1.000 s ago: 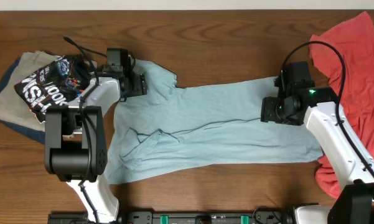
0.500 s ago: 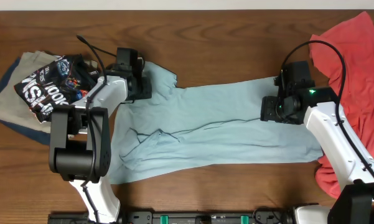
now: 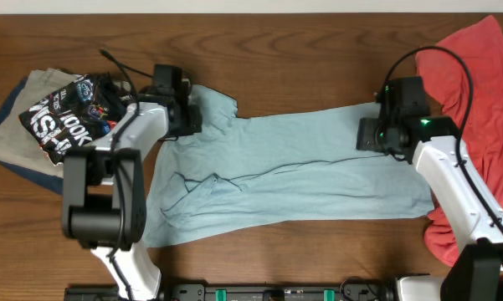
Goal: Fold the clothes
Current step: 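Grasp the shirt's top corners with both grippers and lift them, then fold the top edge down toward the bottom edge with both grippers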
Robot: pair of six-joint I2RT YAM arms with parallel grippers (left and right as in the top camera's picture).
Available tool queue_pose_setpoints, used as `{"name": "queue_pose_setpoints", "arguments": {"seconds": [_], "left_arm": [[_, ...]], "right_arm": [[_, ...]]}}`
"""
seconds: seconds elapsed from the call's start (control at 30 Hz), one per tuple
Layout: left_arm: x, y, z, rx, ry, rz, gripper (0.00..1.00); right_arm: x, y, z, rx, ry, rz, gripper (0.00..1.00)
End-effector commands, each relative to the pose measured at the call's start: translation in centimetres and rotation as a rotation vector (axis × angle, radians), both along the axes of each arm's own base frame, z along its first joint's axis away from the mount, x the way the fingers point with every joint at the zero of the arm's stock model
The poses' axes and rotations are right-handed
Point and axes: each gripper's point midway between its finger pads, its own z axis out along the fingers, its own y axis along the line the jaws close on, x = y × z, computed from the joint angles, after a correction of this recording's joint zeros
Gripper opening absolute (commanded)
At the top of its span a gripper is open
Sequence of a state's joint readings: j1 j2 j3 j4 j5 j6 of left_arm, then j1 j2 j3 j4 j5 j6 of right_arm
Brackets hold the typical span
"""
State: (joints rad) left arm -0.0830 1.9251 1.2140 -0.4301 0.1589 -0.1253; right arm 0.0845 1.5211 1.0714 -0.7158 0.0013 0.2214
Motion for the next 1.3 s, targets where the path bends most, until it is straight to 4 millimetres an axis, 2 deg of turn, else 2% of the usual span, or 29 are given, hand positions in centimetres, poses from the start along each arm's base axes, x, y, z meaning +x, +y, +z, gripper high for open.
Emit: {"name": "queue_pose_setpoints", "arguments": {"seconds": [0.0,0.07,0.23,0.3,0.4,0.63,0.8,1.0,1.1,1.2,1.27], "left_arm": [[-0.2,0.7,3.1,-0.031,-0.043,0.072,0.06],[-0.7,0.6,3.5,-0.044,-0.029,0.077,0.06],[-2.7,0.4,2.7,-0.053,0.055,0.076,0.06],[-3.3,0.4,2.5,-0.05,0.078,0.076,0.06],[-3.9,0.5,2.4,-0.048,0.104,0.077,0.06],[-4.6,0.5,2.2,-0.045,0.133,0.078,0.06],[-4.7,0.5,2.2,-0.044,0.138,0.078,0.06],[-4.7,0.5,2.2,-0.044,0.137,0.078,0.06],[-4.7,0.5,2.2,-0.044,0.137,0.078,0.07],[-4.7,0.5,2.2,-0.044,0.137,0.078,0.07],[-4.7,0.5,2.2,-0.044,0.137,0.078,0.07]], "right_arm": [[1.5,-2.2,-0.6,-0.042,-0.028,-0.013,0.61],[3.3,-3.2,-0.6,-0.051,-0.088,-0.022,0.63],[7.9,-5.6,-0.3,-0.075,-0.246,-0.048,0.66],[9.0,-6.2,-0.7,-0.078,-0.274,-0.061,0.66],[10.5,-6.8,-2.3,-0.083,-0.295,-0.073,0.67],[12.6,-10.0,-6.2,-0.175,-0.314,-0.158,0.67],[13.5,-11.1,-7.8,-0.175,-0.339,-0.184,0.66],[13.4,-11.5,-10.4,-0.157,-0.308,-0.205,0.62],[13.1,-10.8,-11.4,-0.125,-0.284,-0.183,0.51],[13.0,-10.6,-11.6,-0.118,-0.275,-0.179,0.25],[12.9,-10.7,-11.5,-0.119,-0.271,-0.181,0.03]]}}
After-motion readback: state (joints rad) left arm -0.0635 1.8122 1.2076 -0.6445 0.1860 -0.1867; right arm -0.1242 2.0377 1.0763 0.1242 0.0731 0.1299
